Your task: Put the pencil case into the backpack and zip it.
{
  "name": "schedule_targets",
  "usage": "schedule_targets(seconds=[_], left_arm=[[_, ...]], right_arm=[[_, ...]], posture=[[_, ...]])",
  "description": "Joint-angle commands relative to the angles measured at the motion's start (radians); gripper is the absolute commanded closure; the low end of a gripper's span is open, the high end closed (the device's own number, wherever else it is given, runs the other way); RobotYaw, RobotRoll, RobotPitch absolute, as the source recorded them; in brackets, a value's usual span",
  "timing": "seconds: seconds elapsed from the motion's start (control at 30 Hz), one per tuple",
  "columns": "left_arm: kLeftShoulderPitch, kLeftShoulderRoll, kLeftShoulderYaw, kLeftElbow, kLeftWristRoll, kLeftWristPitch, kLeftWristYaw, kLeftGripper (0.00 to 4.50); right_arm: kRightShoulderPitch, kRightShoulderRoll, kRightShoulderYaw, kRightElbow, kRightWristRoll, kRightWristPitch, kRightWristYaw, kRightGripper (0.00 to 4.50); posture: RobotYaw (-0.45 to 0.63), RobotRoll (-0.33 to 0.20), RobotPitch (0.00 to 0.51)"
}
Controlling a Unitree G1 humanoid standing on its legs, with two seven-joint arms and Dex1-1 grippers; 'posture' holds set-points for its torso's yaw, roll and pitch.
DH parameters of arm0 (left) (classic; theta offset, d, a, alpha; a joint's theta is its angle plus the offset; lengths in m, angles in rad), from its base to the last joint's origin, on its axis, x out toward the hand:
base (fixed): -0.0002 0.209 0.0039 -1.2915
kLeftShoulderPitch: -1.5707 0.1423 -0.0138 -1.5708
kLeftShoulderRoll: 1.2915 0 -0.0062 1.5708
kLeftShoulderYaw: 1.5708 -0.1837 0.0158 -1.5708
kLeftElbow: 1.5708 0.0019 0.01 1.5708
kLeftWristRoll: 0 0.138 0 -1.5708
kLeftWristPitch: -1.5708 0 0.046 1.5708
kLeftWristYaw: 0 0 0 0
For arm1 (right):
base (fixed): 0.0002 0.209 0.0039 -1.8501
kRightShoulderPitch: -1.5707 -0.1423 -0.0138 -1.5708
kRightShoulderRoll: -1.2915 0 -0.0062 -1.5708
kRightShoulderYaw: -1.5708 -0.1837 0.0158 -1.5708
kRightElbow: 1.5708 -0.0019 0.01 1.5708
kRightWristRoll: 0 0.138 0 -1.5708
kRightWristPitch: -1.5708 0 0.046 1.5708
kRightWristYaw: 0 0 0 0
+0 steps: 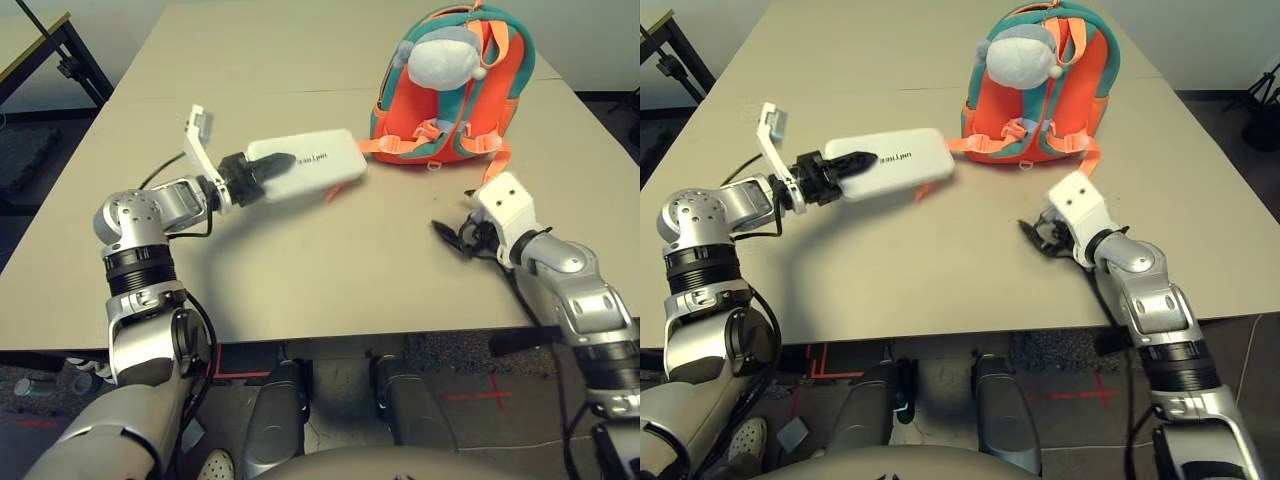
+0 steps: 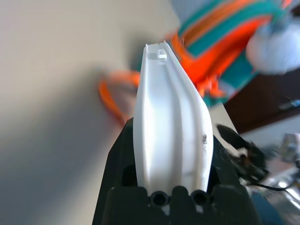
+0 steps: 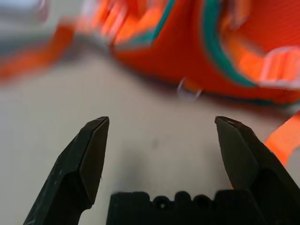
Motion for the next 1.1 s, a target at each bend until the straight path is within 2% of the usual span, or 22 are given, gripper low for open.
schedule_targets(seconds=[0.03, 0.17, 0.4, 0.7, 0.93, 1.1], left_arm=[[-0.027, 0.023, 0.007, -0.024, 0.023, -0.092, 0.014, 3.29], [-0.031, 0.025, -0.002, -0.004, 0.043, -0.168, 0.034, 3.29], [-0.028, 0.016, -0.019, 0.012, 0.061, -0.226, 0.053, 3.29], [-0.02, 0.009, -0.034, -0.005, 0.064, -0.246, 0.07, 3.29], [0.0, 0.007, -0.031, -0.032, 0.055, -0.243, 0.08, 3.29], [0.009, 0.003, -0.026, -0.047, 0.051, -0.244, 0.088, 3.29]], right_arm=[[-0.053, 0.049, -0.111, -0.015, 0.115, 0.062, -0.071, 0.0], [-0.119, 0.081, -0.152, -0.002, 0.177, 0.08, -0.117, 0.0], [-0.204, 0.081, -0.127, 0.105, 0.167, 0.03, -0.122, 0.0], [-0.365, 0.068, -0.084, 0.413, 0.095, -0.143, -0.091, 0.0], [-0.486, 0.096, -0.063, 0.655, 0.057, -0.287, -0.077, 0.0], [-0.529, 0.098, -0.051, 0.752, 0.043, -0.35, -0.059, 0.0]], posture=[[-0.1, 0.0, 0.156], [-0.1, 0.0, 0.152], [-0.1, 0.0, 0.145], [-0.07, 0.0, 0.14], [-0.05, 0.0, 0.136], [-0.04, 0.0, 0.133]])
